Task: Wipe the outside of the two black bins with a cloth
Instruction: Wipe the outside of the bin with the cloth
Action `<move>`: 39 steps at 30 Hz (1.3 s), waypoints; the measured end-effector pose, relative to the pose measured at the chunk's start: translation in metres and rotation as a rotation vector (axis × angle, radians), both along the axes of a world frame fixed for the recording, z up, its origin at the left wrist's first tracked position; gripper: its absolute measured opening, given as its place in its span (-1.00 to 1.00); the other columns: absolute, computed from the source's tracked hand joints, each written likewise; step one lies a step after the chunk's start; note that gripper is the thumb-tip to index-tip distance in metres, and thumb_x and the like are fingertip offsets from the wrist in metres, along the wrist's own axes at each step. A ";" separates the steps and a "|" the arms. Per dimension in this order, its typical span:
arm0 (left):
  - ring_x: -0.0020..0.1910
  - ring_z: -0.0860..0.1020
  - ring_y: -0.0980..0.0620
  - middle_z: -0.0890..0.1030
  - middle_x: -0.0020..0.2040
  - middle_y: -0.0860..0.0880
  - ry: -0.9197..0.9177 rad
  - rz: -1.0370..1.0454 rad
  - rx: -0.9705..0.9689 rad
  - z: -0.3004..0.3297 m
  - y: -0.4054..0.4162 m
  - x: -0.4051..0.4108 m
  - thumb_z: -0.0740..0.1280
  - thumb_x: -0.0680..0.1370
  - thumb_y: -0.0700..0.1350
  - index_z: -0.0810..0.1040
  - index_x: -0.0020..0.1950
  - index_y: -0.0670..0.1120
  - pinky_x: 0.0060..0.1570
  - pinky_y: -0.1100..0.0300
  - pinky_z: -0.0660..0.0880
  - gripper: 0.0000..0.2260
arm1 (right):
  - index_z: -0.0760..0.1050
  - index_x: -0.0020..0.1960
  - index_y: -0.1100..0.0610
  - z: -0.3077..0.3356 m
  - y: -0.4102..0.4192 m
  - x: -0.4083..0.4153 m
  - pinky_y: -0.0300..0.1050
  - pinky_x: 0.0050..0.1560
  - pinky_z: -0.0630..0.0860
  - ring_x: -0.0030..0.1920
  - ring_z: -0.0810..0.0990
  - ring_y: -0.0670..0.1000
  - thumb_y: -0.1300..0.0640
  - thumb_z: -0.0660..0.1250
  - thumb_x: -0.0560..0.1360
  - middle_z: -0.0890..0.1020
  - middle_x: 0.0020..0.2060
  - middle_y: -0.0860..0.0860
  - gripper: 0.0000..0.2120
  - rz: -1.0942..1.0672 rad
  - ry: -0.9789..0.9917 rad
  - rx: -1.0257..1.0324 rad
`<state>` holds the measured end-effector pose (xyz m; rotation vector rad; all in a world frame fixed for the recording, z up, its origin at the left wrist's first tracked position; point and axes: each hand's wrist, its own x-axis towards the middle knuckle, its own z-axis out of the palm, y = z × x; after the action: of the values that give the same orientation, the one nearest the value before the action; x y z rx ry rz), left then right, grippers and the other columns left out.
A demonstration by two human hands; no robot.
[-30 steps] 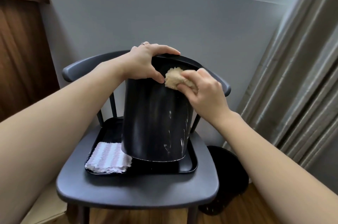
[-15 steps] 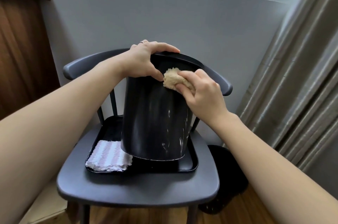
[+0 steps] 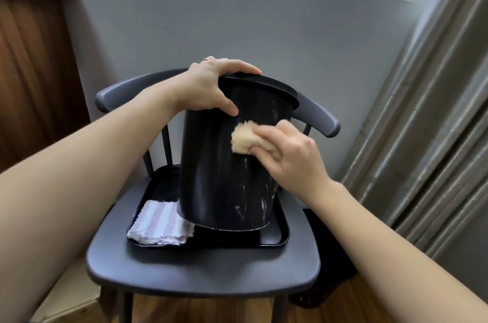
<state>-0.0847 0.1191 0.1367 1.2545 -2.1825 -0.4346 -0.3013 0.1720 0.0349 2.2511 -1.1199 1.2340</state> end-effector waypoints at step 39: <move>0.39 0.47 -0.08 0.56 0.30 0.27 0.058 -0.078 0.022 -0.002 -0.021 0.001 0.54 0.19 0.00 0.48 0.26 0.52 0.42 -0.09 0.41 -0.28 | 0.67 0.08 0.10 -0.048 0.024 -0.003 -0.04 -0.37 0.57 -0.28 0.58 0.06 0.01 0.52 0.44 0.57 -0.23 0.02 -0.73 -0.010 -0.009 0.039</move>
<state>-0.0836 0.0981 0.1342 1.1563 -2.1883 -0.5217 -0.3047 0.1964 -0.0134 2.2678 -1.1667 1.2302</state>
